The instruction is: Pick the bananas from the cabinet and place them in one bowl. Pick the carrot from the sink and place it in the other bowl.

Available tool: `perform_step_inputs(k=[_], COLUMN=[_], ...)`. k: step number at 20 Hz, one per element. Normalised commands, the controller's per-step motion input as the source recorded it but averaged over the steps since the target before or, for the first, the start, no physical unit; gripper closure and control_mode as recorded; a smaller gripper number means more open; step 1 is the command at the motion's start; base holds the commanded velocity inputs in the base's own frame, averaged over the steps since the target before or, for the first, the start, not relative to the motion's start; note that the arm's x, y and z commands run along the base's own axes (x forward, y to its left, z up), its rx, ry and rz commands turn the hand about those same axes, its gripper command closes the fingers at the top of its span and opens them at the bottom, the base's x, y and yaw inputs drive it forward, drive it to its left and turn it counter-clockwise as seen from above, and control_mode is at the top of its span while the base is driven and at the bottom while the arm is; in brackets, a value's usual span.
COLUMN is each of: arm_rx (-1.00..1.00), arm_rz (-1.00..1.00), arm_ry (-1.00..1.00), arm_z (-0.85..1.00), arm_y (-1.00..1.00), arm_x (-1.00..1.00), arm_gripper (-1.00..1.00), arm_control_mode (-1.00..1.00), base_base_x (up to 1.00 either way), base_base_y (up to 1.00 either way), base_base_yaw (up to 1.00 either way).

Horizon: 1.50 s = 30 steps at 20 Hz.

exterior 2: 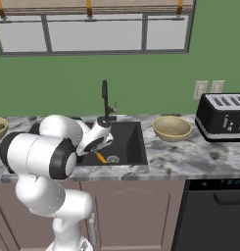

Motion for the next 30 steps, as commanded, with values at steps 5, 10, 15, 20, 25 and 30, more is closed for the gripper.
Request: perform_step_inputs(k=[5,10,15,20,25,30], arm_rx=[-0.05,-0.02,0.0,0.0,0.04,0.05], arm_rz=[-0.09,-0.1,0.0,0.0,0.04,0.04], arm_ry=[0.0,0.0,0.0,0.01,0.01,0.0], arm_z=[-0.03,-0.01,-0.03,-0.1,-0.08,-0.07], arm_y=[0.09,0.02,0.0,-0.06,-0.23,-0.23], arm_x=[0.06,0.06,0.09,0.36,0.3,0.22], arm_gripper=[-1.0,-1.0,-1.0,-1.0,-1.0,-1.0], arm_control_mode=[-1.0,-1.0,-1.0,-1.0,-1.0,-1.0], base_base_x=[0.0,0.0,0.0,0.0,0.0,0.0], base_base_y=[0.0,0.0,0.0,0.0,0.0,0.0], base_base_yaw=[0.0,0.0,0.0,0.0,0.0,0.0])
